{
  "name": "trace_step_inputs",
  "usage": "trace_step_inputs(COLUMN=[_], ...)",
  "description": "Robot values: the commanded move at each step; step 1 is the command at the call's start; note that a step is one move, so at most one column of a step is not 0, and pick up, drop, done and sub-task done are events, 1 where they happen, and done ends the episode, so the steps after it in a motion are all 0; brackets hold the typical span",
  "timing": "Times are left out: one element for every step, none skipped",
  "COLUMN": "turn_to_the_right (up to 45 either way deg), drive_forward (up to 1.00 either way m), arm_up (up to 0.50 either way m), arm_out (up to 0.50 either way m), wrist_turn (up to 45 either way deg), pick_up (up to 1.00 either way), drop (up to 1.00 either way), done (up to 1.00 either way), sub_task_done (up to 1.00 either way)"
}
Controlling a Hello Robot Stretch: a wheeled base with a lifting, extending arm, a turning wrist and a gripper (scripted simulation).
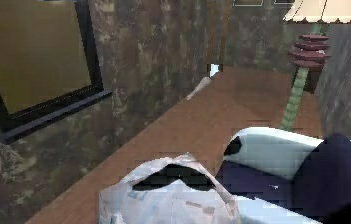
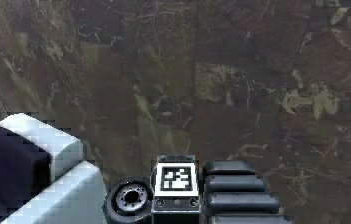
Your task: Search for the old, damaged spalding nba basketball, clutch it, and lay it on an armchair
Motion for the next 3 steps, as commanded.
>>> trace_step_inputs(turn_to_the_right=[0.0,-42.0,0.0], drive_forward=[0.15,0.0,0.55], arm_up=[0.0,0.0,0.0], arm_out=[0.0,0.0,0.0], wrist_turn=[0.0,0.0,0.0], pick_up=[0.0,0.0,0.0], drop=[0.0,0.0,0.0], done=[0.0,0.0,0.0], sub_task_done=[0.0,0.0,0.0])
